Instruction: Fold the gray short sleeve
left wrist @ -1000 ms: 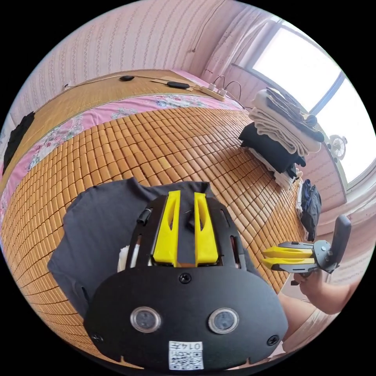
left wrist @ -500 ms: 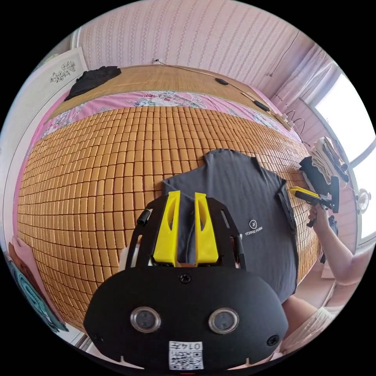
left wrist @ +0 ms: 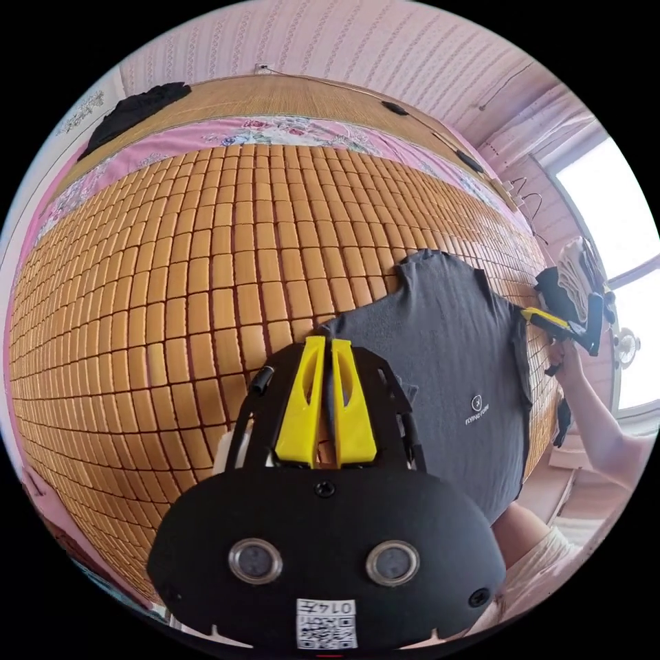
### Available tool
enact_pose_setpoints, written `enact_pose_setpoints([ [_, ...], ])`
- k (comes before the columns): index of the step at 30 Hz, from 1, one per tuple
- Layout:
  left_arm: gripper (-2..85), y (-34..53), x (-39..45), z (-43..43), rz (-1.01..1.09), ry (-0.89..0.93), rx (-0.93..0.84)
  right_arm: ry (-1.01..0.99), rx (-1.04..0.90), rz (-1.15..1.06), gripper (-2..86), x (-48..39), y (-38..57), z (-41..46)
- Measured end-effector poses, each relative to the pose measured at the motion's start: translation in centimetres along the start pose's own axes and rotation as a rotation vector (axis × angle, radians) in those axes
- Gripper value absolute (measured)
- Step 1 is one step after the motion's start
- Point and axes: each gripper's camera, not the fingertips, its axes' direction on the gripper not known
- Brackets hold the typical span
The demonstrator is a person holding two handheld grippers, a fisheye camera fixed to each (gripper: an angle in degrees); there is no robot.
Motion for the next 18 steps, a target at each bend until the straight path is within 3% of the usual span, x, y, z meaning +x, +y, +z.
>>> enact_pose_setpoints([
  [5,-0.9,0.5,-1.2,-1.3,-0.028,-0.037,0.083,0.044,0.016,0.042,0.5,0.8,-2.2,-1.2],
  [10,-1.0,2.8,-2.1,-3.4,-0.137,0.09,0.244,-0.02,0.068,0.091,0.4,1.0,-3.1,-2.8],
  [18,-1.0,13.4,-0.3,-9.6,0.082,0.102,0.288,-0.134,0.123,-0.066,0.5,-3.0,4.1,-7.3],
])
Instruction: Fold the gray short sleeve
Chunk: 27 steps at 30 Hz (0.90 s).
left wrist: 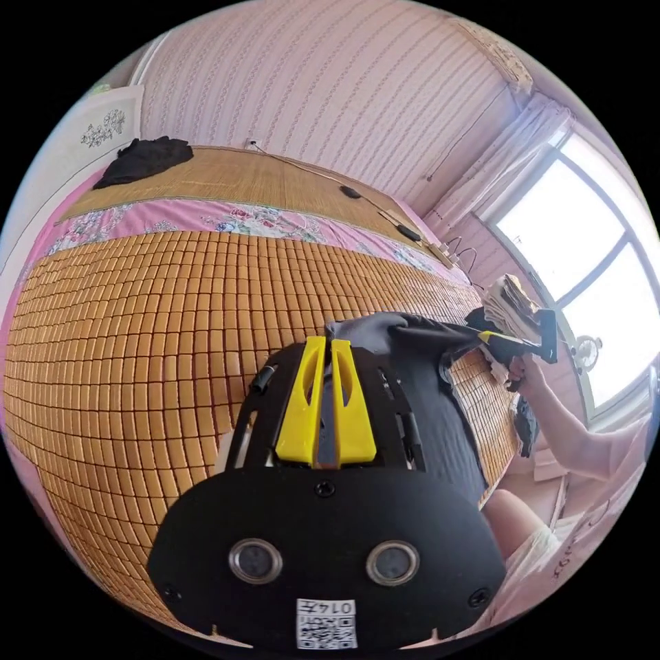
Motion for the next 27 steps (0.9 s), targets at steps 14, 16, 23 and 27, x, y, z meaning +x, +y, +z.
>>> enact_pose_setpoints([
  [14,-0.9,25.7,-2.8,-2.1,-0.155,0.096,-0.201,0.05,-0.212,0.069,0.7,-3.9,21.0,2.8],
  [16,-0.9,26.7,-2.6,-3.5,-0.174,0.135,-0.113,0.072,-0.121,0.063,0.8,-4.9,21.4,1.4],
  [23,0.0,28.6,0.2,-5.2,-0.14,0.076,-0.147,0.122,-0.164,0.097,2.1,-5.7,22.4,2.0],
  [27,3.6,30.6,0.5,-2.9,-0.211,0.011,-0.258,0.159,-0.216,0.158,5.2,-6.0,23.1,4.0],
])
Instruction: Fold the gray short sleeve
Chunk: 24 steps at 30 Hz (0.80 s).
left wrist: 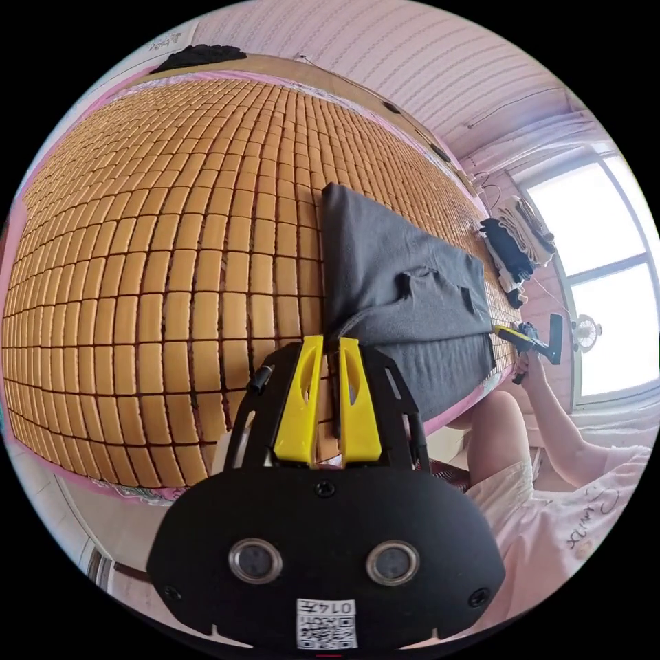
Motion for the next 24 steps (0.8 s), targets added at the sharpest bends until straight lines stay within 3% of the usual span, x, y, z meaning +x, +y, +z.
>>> enact_pose_setpoints([
  [3,2.3,1.1,1.6,-2.4,0.028,-0.11,0.076,0.093,0.054,-0.005,6.1,-1.7,0.2,-1.6],
  [6,-0.1,1.1,5.8,-3.6,0.218,-0.259,0.142,0.134,0.119,-0.127,6.1,-5.4,-1.0,-2.3],
  [10,1.8,-2.0,11.8,0.5,0.346,-0.11,0.074,-0.044,0.077,-0.237,8.2,-10.1,-5.1,1.1],
  [15,3.9,-4.2,15.3,6.2,0.333,-0.102,-0.064,-0.038,-0.049,-0.258,5.6,-12.8,-7.9,6.9],
  [24,-0.6,3.3,19.1,2.4,0.503,0.006,-0.021,-0.263,0.054,-0.484,1.5,-13.4,-1.5,3.5],
])
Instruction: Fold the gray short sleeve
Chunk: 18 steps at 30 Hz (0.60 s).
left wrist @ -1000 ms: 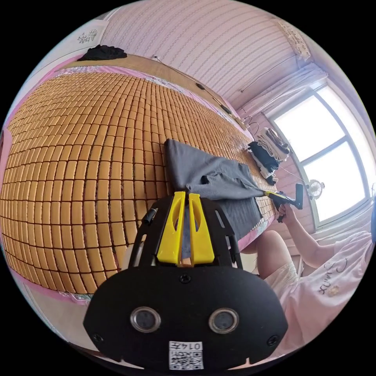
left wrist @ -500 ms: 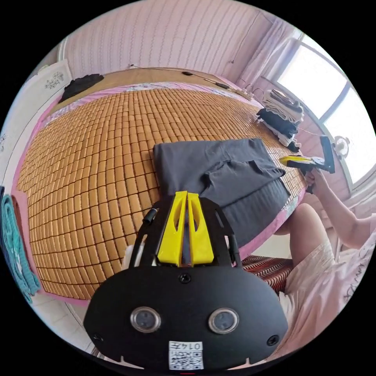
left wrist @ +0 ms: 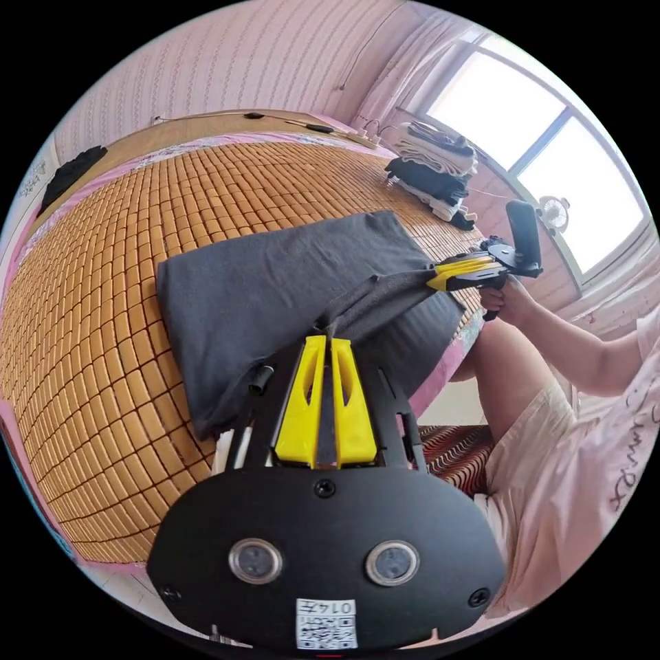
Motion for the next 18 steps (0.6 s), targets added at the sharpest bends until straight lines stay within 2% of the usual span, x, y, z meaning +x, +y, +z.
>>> enact_pose_setpoints([
  [5,0.3,5.0,4.2,0.2,-0.045,0.001,-0.126,-0.005,-0.212,0.008,3.0,-2.6,3.2,1.6],
  [9,1.8,4.2,7.6,-0.9,-0.013,-0.123,-0.069,-0.012,-0.144,0.062,4.5,-4.2,2.6,1.7],
  [11,3.4,3.2,8.9,-0.4,0.005,-0.107,-0.078,0.017,-0.122,0.04,5.2,-5.4,1.5,2.3],
  [15,4.5,1.4,11.6,1.6,0.051,-0.146,-0.096,0.137,-0.166,0.019,5.5,-7.5,-0.9,5.6],
  [18,3.8,0.9,12.5,3.5,0.044,-0.168,-0.217,0.202,-0.262,0.04,2.1,-7.8,-1.4,7.8],
])
